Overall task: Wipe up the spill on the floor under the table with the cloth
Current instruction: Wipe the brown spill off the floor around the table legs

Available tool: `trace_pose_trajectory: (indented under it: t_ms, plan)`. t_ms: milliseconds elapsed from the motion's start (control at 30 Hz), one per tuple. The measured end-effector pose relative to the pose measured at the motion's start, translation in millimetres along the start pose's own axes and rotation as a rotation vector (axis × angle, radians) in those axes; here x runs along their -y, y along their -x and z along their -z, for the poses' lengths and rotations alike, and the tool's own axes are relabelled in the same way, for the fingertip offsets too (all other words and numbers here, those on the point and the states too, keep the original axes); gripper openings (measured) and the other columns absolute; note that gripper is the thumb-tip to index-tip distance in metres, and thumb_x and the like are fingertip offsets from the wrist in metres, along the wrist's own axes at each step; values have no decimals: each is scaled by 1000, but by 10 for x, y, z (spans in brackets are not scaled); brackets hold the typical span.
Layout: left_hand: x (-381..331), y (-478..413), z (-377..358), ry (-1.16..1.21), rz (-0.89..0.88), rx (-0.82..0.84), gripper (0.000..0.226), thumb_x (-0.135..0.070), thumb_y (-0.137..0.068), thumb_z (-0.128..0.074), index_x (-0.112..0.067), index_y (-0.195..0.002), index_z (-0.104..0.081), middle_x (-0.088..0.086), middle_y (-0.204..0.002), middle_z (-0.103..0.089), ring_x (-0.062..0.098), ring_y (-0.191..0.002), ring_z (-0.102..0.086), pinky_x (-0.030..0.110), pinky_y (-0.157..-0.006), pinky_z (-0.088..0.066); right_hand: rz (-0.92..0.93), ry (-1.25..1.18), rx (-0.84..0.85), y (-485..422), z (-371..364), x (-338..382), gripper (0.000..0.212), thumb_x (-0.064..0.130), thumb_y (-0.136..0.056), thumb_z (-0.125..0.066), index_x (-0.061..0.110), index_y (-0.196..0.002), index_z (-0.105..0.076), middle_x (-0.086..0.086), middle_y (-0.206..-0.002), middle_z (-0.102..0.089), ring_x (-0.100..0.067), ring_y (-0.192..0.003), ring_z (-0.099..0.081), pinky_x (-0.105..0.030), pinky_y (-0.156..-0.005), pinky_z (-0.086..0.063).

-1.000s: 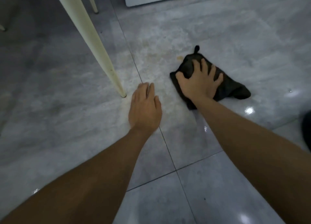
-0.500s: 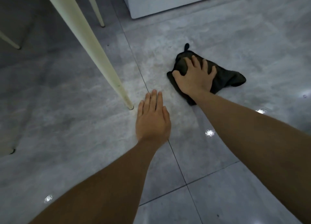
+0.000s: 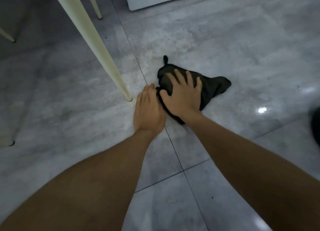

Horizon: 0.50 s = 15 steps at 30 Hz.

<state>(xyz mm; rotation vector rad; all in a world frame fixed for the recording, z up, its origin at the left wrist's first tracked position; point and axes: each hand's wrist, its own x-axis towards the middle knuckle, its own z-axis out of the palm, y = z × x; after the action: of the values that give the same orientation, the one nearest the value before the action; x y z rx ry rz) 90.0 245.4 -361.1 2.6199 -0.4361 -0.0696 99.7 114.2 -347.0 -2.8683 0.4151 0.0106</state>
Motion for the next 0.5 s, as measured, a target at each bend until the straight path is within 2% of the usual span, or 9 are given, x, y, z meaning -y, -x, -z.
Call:
trace_pose_trajectory:
  t_ms: [67,100,167,233,333,400,500]
  plan:
    - [28,54,24,56,-14,-30,47,-17,-98,-27,-2,-138,-46,19,-147,-46,35,-139,-41,47,-118,-29,49,14,4,403,50,-212,72,66,-87,-32,38,-153,-34,5,-165,-28,-28,-152,-18,-56,-122,-3]
    - [54,95,25,40,-20,-48,43,-16,-100,-28,-2,-133,-51,18,-144,-50,35,-136,-44,48,-116,-32,60,36,4,535,80,-354,73,67,-85,-31,39,-153,-34,6,-165,-28,-27,-152,-18,-55,-122,-3]
    - [78,190,19,-11,-38,-52,40,-16,-105,-33,-4,-139,-51,15,-149,-48,32,-142,-39,47,-120,-28,34,73,24,555,158,-666,75,71,-84,-29,41,-153,-33,8,-166,-26,-26,-153,-18,-55,-122,-5]
    - [68,281,13,-83,-60,-29,45,-22,-108,-30,-9,-148,-44,11,-157,-41,27,-150,-29,45,-125,-19,-68,80,25,397,218,-860,75,73,-87,-29,41,-154,-29,7,-167,-23,-27,-153,-16,-56,-122,-6]
    - [12,341,-3,-143,-19,-33,53,-30,-106,-22,-14,-153,-39,6,-159,-39,25,-152,-24,44,-126,-13,-166,67,12,410,210,-750,74,71,-90,-32,38,-156,-28,5,-167,-22,-29,-153,-15,-58,-122,-4]
    - [-67,426,-16,-132,10,-24,54,-34,-104,-25,-17,-152,-42,5,-157,-42,27,-151,-25,49,-125,-13,-78,20,-28,768,167,-644,74,68,-86,-38,37,-153,-37,3,-164,-30,-30,-151,-22,-57,-122,-6]
    - [-234,692,-81,-143,-35,34,53,-40,-104,-30,-23,-152,-42,4,-159,-39,29,-153,-22,55,-124,-9,58,-25,-37,1362,155,-778,72,66,-81,-49,37,-147,-47,4,-160,-40,-31,-147,-34,-58,-120,-14]
